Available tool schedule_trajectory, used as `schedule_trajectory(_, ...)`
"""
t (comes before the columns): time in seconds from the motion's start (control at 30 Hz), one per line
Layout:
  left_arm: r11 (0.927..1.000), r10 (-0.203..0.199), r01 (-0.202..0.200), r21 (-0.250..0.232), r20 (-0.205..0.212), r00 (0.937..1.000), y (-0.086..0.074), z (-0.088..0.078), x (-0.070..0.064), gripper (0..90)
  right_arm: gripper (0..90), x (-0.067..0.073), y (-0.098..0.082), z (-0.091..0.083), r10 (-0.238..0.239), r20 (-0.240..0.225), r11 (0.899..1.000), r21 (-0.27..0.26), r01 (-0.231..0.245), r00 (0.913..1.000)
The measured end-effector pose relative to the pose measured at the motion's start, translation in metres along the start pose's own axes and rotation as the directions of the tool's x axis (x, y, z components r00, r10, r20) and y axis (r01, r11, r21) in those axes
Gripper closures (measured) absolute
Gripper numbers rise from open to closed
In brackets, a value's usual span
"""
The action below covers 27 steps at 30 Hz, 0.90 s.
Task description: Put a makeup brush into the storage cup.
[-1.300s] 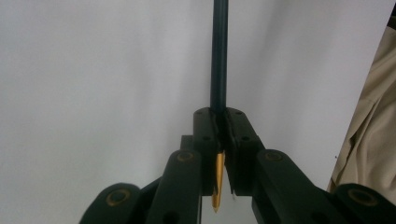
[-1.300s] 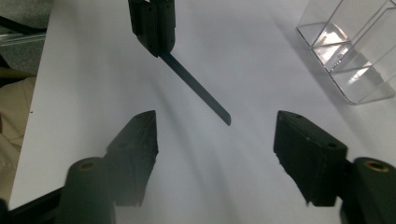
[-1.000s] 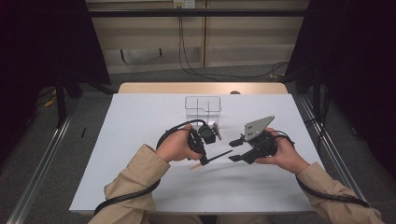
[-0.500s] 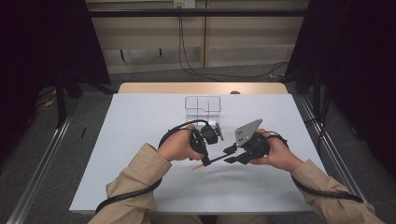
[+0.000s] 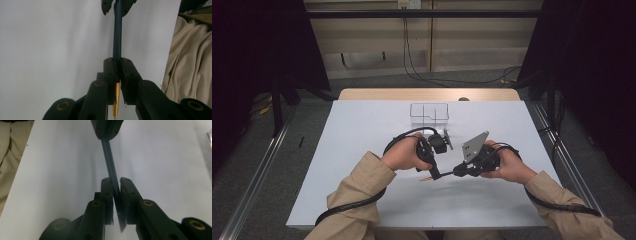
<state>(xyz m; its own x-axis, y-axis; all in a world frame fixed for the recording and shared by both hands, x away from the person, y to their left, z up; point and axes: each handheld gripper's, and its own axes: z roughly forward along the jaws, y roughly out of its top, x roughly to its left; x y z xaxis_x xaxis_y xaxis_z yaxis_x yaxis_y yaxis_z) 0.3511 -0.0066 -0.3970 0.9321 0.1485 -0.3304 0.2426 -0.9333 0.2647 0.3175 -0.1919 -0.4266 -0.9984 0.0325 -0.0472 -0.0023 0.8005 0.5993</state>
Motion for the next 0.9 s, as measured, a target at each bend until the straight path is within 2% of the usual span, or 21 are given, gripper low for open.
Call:
schedule_trajectory(0.03, 1.0, 0.008, -0.008, -0.002, 0.006, 0.9999, 0.0, -0.002, 0.001, 83.4, 82.7, 0.0, -0.001, 0.001, -0.007, -0.003, 1.0, 0.001, 0.007, 1.0)
schedule_trajectory(0.07, 0.9997, -0.009, 0.009, -0.023, 0.012, 0.9999, -0.001, -0.003, 0.0, 83.4, 83.5, 0.001, -0.001, 0.002, -0.011, -0.008, 1.0, 0.01, 0.011, 0.9999)
schedule_trajectory(0.1, 0.9997, 0.002, -0.001, -0.023, 0.014, 0.9999, -0.001, -0.006, 0.002, 83.5, 84.3, 0.002, -0.002, 0.003, -0.016, -0.013, 1.0, 0.018, 0.016, 0.9998)
schedule_trajectory(0.13, 0.9992, -0.012, 0.013, -0.039, 0.022, 0.9997, -0.001, -0.007, 0.002, 83.4, 84.8, 0.003, -0.003, 0.004, -0.015, -0.018, 1.0, 0.019, 0.015, 0.9997)
schedule_trajectory(0.2, 0.9991, -0.006, 0.007, -0.041, 0.02, 0.9998, -0.001, -0.011, 0.003, 83.6, 85.0, 0.004, -0.005, 0.006, -0.015, -0.017, 1.0, 0.011, 0.015, 0.9997)
schedule_trajectory(0.23, 0.9987, -0.016, 0.018, -0.048, 0.022, 0.9996, -0.001, -0.01, 0.003, 83.5, 85.1, 0.004, -0.005, 0.007, -0.009, -0.015, 1.0, 0.004, 0.009, 0.9998)
schedule_trajectory(0.33, 0.9991, -0.008, 0.009, -0.042, 0.023, 0.9997, -0.002, -0.011, 0.005, 83.5, 85.1, 0.003, -0.007, 0.007, -0.001, -0.02, 1.0, -0.003, 0.001, 0.9998)
schedule_trajectory(0.37, 0.9977, -0.028, 0.029, -0.061, 0.022, 0.9994, -0.002, -0.011, 0.005, 83.4, 85.2, 0.003, -0.007, 0.008, 0.003, -0.018, 1.0, -0.004, -0.003, 0.9998)
schedule_trajectory(0.4, 0.9979, -0.022, 0.024, -0.06, 0.02, 0.9995, -0.003, -0.012, 0.006, 83.4, 85.2, 0.003, -0.006, 0.007, 0.008, -0.015, 1.0, -0.001, -0.008, 0.9999)
schedule_trajectory(0.43, 0.9967, -0.034, 0.035, -0.073, 0.022, 0.9992, -0.004, -0.011, 0.006, 83.2, 85.2, 0.003, -0.007, 0.007, 0.015, -0.014, 1.0, -0.006, -0.015, 0.9998)
schedule_trajectory(0.57, 0.9961, -0.019, 0.021, -0.086, 0.021, 0.9996, -0.007, -0.016, 0.011, 82.4, 85.2, 0.002, -0.006, 0.007, 0.034, -0.007, 0.999, -0.018, -0.035, 0.9994)
schedule_trajectory(0.6, 0.9927, -0.042, 0.044, -0.112, 0.022, 0.9989, -0.008, -0.015, 0.01, 82.3, 85.2, 0.002, -0.007, 0.007, 0.041, -0.007, 0.999, -0.022, -0.041, 0.9992)
schedule_trajectory(0.63, 0.9936, -0.034, 0.035, -0.108, 0.018, 0.9993, -0.009, -0.017, 0.011, 82.0, 85.2, 0.001, -0.007, 0.006, 0.038, -0.004, 0.999, -0.03, -0.038, 0.9993)
schedule_trajectory(0.67, 0.9885, -0.065, 0.067, -0.135, 0.019, 0.9977, -0.01, -0.016, 0.009, 80.2, 85.2, 0.001, -0.008, 0.006, 0.044, -0.006, 0.998, -0.035, -0.045, 0.999)
schedule_trajectory(0.7, 0.9922, -0.031, 0.032, -0.12, 0.009, 0.9995, -0.011, -0.018, 0.012, 78.3, 85.2, 0.001, -0.008, 0.006, 0.044, -0.006, 0.998, -0.038, -0.044, 0.999)
schedule_trajectory(0.73, 0.9913, -0.029, 0.03, -0.128, 0.007, 0.9995, -0.012, -0.019, 0.013, 75.4, 85.2, 0.001, -0.008, 0.006, 0.045, -0.003, 0.998, -0.04, -0.045, 0.999)
schedule_trajectory(0.77, 0.9885, -0.045, 0.046, -0.144, 0.01, 0.9989, -0.013, -0.019, 0.013, 72.9, 85.2, 0.001, -0.009, 0.006, 0.052, -0.002, 0.998, -0.044, -0.052, 0.9986)
schedule_trajectory(0.8, 0.9887, -0.036, 0.036, -0.146, 0.003, 0.9994, -0.015, -0.02, 0.014, 72.2, 85.2, 0.001, -0.009, 0.006, 0.059, -0.004, 0.997, -0.046, -0.059, 0.9983)
schedule_trajectory(0.83, 0.9831, -0.057, 0.056, -0.174, 0.003, 0.9984, -0.016, -0.02, 0.014, 69.9, 85.2, 0.001, -0.01, 0.006, 0.053, 0.001, 0.997, -0.049, -0.053, 0.9986)
schedule_trajectory(0.9, 0.9828, -0.044, 0.041, -0.18, -0.012, 0.999, -0.018, -0.021, 0.016, 65.0, 85.2, 0.001, -0.011, 0.005, 0.066, -0.001, 0.997, -0.052, -0.066, 0.9978)
